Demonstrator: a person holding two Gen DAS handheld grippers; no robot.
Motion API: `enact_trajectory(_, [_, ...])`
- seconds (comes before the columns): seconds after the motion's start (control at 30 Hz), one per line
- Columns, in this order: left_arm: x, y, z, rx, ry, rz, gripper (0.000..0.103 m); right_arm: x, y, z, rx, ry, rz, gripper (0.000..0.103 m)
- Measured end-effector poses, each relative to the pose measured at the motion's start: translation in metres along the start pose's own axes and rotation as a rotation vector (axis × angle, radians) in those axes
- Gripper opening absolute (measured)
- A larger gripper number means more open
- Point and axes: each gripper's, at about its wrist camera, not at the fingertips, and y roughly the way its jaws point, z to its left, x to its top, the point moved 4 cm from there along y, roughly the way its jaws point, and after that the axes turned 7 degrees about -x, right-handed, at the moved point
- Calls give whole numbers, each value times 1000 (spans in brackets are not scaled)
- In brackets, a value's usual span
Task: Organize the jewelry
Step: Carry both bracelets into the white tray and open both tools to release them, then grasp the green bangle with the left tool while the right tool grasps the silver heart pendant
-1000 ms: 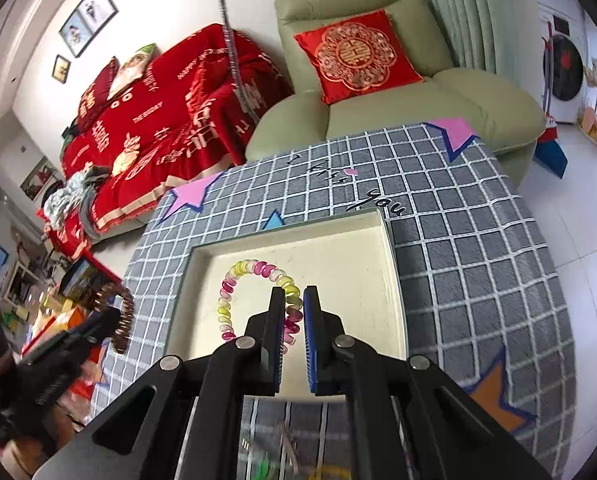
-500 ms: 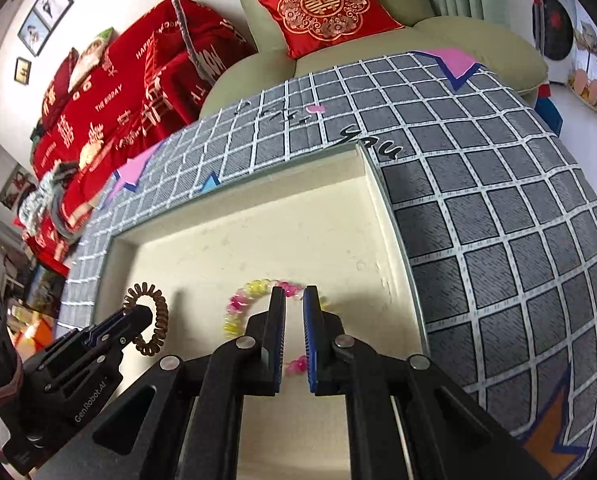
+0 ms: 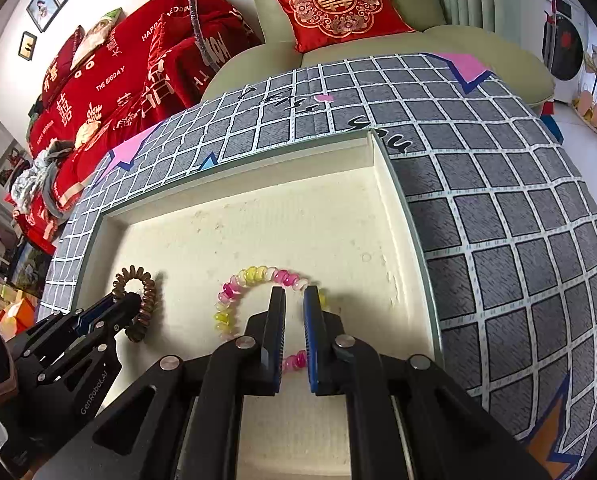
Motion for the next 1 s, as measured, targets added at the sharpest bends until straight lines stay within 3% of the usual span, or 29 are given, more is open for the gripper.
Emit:
enact_trajectory(0.03, [1,-2,3,12,-8,-6,100,0,-2,0,6,6,-6,10])
enact_trajectory(0.07, [2,-8,6,32,-26,-46,103,1,-5,-1,14,11,-13,10])
enact_trajectory(0.43, [-6,-39,10,8,-59,-104,103,2,-40,-7,59,58,-60,12])
enact_trajectory(0.5, [-7,-51,10,6,-47,-115,103,0,-44,-6,59,52,-64,32])
enact_trajectory(0.53, [-6,-57,9,1,-38,-116,103,-1,-48,-6,67,53,-67,61])
enact_trajectory(0.57, [-6,-62,8,-6,-31,-116,103,-1,-51,-6,75,57,-72,79])
enact_trajectory(0.77, [-24,-92,5,-36,-7,-124,103,-12,-72,-5,96,54,-95,80])
enact_trajectory(1.0, [-68,-115,-3,-46,27,-89,103,-34,-97,-8,108,42,-107,86])
